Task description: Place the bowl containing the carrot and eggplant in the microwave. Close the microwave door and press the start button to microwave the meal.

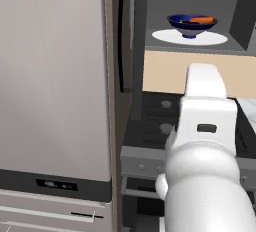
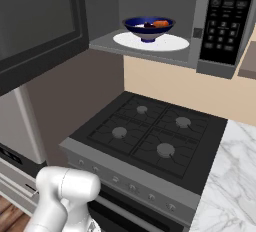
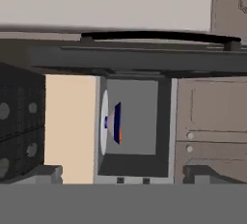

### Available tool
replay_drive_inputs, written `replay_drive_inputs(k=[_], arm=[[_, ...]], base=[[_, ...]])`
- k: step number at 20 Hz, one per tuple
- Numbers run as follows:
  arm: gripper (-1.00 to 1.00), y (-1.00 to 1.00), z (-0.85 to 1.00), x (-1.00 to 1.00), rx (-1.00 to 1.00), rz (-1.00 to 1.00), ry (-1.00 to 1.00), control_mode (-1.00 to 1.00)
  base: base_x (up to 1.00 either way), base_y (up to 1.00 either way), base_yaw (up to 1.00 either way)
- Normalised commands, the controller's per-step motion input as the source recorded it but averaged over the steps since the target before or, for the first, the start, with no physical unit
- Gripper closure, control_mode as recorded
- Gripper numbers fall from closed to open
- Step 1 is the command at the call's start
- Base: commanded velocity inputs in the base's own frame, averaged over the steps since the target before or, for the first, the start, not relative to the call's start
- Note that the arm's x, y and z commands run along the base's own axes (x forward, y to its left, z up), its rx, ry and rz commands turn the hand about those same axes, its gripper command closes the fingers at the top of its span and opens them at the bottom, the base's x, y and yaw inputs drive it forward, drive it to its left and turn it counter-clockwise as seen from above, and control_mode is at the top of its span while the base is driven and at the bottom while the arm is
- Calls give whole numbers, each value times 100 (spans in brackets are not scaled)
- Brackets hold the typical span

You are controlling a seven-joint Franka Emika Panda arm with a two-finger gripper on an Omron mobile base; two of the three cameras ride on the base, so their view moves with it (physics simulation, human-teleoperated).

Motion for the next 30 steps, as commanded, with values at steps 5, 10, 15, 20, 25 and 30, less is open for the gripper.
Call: replay_drive_inputs(k=[5,10,15,20,25,30], arm=[[-100,63,0,10,-11,-6,0,-100],[-100,50,-5,28,-7,-9,0,-100],[-100,22,-16,57,-3,-11,0,-100],[-100,26,-18,59,-6,-13,0,-100],[-100,36,-12,50,-7,-12,0,-100],[-100,34,-6,46,-4,-12,0,-100]], base=[[0,0,0],[0,0,0],[0,0,0],[0,0,0],[0,0,0],[0,0,0]])
